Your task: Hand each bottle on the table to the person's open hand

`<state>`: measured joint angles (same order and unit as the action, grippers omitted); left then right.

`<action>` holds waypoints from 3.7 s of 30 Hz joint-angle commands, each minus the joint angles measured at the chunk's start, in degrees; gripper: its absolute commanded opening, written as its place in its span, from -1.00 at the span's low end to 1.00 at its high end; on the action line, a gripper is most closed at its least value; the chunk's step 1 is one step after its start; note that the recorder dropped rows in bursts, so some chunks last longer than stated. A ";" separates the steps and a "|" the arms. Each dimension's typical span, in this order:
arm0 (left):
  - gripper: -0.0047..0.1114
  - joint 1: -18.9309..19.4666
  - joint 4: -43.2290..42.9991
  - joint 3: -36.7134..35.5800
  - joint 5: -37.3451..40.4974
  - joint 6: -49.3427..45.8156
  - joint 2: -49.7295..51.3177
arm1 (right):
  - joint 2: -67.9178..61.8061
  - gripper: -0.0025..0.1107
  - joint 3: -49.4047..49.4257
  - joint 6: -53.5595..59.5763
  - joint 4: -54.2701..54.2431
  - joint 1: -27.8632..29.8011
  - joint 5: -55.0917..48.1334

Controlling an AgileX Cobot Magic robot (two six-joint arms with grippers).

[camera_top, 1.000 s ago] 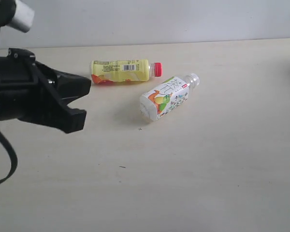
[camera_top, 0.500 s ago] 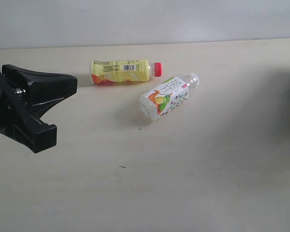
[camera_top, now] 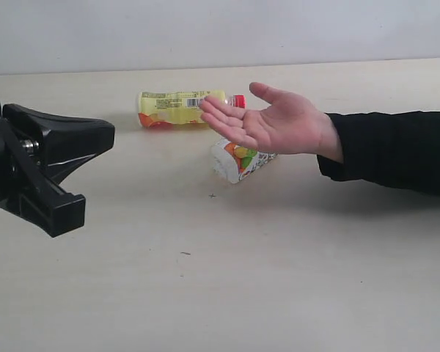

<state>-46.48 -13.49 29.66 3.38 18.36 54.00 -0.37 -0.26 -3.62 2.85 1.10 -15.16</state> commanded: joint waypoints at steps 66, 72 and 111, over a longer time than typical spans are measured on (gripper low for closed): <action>-0.82 24.79 16.25 92.03 57.95 -81.12 72.43 | 0.37 -0.95 0.26 -0.09 0.10 0.27 0.35; -0.30 24.67 17.14 97.30 57.72 -82.16 78.58 | 0.37 -0.95 0.26 -0.09 0.10 0.27 0.35; 0.40 23.26 16.26 97.57 48.44 -85.42 93.29 | 0.37 -0.95 0.26 -0.09 0.10 0.27 0.35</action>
<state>-23.07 2.87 126.94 52.57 -66.98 146.40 -0.37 -0.26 -3.62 2.85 1.10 -15.16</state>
